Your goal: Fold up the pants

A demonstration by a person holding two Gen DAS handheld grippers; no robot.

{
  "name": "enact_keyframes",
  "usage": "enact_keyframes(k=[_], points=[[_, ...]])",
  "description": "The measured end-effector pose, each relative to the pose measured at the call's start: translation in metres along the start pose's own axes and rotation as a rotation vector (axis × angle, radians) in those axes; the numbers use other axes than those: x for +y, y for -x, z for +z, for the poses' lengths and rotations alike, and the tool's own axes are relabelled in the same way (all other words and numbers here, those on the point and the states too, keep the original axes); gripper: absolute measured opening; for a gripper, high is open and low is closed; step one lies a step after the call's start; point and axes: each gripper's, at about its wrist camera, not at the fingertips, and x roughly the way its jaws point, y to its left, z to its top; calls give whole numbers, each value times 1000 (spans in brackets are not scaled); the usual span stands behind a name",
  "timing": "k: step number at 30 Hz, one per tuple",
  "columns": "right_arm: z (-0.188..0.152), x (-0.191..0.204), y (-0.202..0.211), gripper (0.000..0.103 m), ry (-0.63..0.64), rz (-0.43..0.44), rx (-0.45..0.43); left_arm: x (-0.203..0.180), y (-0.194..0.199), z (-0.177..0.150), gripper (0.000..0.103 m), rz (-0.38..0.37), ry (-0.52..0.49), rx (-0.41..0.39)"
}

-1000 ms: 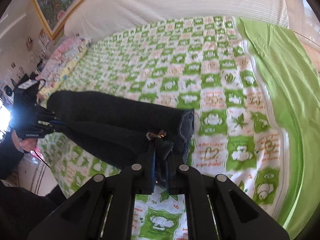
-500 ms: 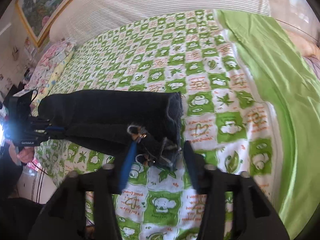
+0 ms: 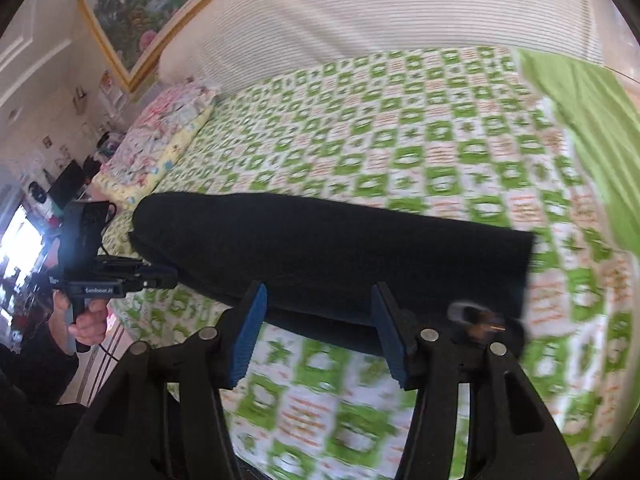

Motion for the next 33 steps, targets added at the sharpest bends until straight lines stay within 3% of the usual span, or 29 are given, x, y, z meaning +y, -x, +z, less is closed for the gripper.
enact_keyframes(k=[6, 12, 15, 27, 33], points=[[3, 47, -43, 56, 73, 93, 52, 42, 25, -9, 20, 61, 133, -55], [11, 86, -74, 55, 135, 153, 84, 91, 57, -21, 37, 112, 288, -132], [15, 103, -86, 55, 177, 167, 102, 120, 73, -28, 38, 144, 382, -165], [23, 169, -148, 55, 384, 162, 173, 201, 106, -41, 43, 262, 613, -247], [18, 189, -183, 55, 505, 83, 225, 227, 106, -32, 43, 278, 705, -269]])
